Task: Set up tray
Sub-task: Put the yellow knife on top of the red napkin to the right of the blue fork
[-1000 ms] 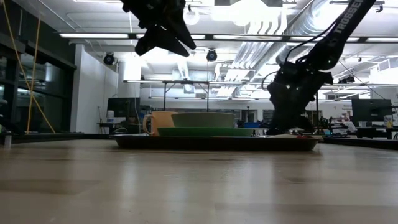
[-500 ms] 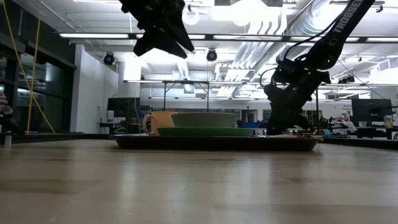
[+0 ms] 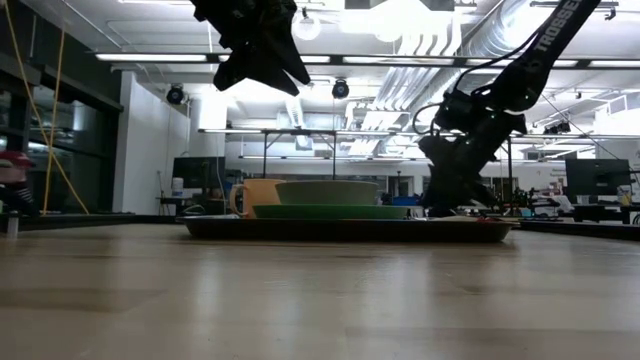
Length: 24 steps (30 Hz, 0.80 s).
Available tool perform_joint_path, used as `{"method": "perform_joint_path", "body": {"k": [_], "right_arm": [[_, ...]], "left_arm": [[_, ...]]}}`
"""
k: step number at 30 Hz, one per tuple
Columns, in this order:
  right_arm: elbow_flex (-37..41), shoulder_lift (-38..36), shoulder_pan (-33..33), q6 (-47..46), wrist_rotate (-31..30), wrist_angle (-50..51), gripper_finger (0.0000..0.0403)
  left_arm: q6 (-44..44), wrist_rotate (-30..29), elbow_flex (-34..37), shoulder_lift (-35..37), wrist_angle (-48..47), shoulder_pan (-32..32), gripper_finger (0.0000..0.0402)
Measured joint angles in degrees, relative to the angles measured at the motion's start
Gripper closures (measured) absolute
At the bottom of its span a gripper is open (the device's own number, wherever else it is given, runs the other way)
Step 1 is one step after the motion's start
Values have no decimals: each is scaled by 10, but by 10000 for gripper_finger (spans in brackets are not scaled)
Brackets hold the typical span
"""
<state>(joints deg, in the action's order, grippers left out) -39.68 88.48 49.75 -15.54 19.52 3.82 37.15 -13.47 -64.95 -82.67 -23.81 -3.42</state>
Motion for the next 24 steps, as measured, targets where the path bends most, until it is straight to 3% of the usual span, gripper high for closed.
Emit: {"method": "perform_joint_path", "body": {"k": [24], "right_arm": [[0, 35, -20, -10, -26, -32, 299]], "left_arm": [[-11, 8, 0, 0, -4, 0, 256]]}}
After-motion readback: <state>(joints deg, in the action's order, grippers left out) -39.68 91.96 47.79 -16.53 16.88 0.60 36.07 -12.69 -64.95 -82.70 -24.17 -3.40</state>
